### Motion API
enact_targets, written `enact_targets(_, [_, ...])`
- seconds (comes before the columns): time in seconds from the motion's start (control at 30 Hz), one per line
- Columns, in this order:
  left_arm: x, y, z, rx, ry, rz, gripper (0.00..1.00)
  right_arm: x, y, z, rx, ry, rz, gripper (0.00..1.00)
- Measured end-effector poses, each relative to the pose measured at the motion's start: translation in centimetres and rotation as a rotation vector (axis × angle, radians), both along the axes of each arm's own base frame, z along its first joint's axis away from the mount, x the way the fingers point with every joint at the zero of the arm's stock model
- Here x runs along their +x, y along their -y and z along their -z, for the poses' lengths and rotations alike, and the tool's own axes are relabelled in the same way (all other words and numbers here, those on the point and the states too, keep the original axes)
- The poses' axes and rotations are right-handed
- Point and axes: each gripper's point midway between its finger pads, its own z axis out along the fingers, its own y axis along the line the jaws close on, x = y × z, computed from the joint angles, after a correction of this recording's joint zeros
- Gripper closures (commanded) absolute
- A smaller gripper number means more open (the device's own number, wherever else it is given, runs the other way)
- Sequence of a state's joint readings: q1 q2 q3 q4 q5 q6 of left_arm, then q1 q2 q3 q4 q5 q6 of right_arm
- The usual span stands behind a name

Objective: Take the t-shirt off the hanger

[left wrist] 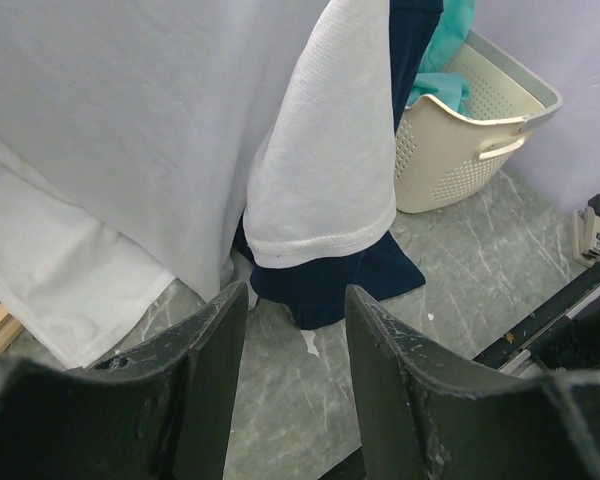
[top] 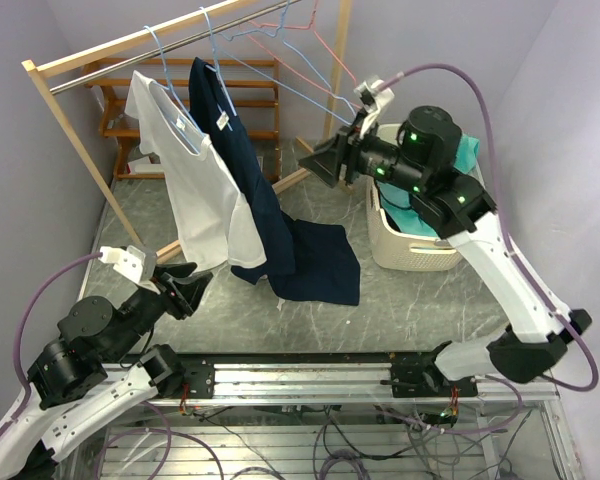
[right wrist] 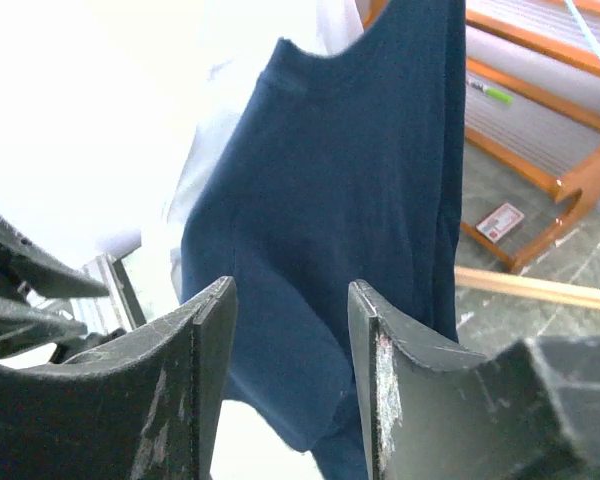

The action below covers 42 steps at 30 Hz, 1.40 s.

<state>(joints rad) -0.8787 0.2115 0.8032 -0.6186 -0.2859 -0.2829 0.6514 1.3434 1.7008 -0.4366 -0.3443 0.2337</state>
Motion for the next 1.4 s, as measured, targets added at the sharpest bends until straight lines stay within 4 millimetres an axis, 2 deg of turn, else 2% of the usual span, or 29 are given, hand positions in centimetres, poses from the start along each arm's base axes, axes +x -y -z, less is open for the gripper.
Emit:
enact_targets(0.07, [0.0,-0.1,0.0,-0.003,-0.001,-0.004,0.46,0.8,-1.4,-0.5,0.001,0.022,-0.01,0.46])
enact_targets(0.17, [0.0,-0.1,0.0,-0.005,-0.002,-0.007,0.46,2.3,-3.8,-1.0,-0.005,0.044,-0.006,0.34])
enact_targets(0.37, [0.1,-0.1,0.0,-0.005,-0.003,-0.01,0.46,3.5,-8.5,-1.3,-0.03,0.083,0.028,0.32])
enact_targets(0.47, [0.1,-0.1,0.0,-0.005,-0.003,-0.011,0.46,4.1,-9.5,-1.7,-0.031,0.101,0.054,0.32])
enact_targets(0.77, [0.2,-0.3,0.0,-0.005,-0.003,-0.02,0.46,6.4,-10.8,-2.1,-0.037,0.121,0.118,0.35])
enact_targets(0.9, [0.2,-0.3,0.0,-0.004,-0.003,-0.022,0.46,7.3,-11.4,-0.5,-0.074,0.1,0.139,0.37])
enact_targets(1.0, [0.2,-0.3,0.0,-0.004,-0.003,-0.022,0.46,7.8,-11.7,0.8,-0.103,0.079,0.15,0.42])
enact_targets(1.17, [0.2,-0.3,0.0,-0.004,-0.003,-0.022,0.45,8.8,-11.1,1.0,-0.129,0.078,0.212,0.53])
enact_targets(1.4, [0.2,-0.3,0.0,-0.004,-0.003,-0.022,0.46,9.9,-10.0,1.3,-0.163,0.09,0.291,0.81])
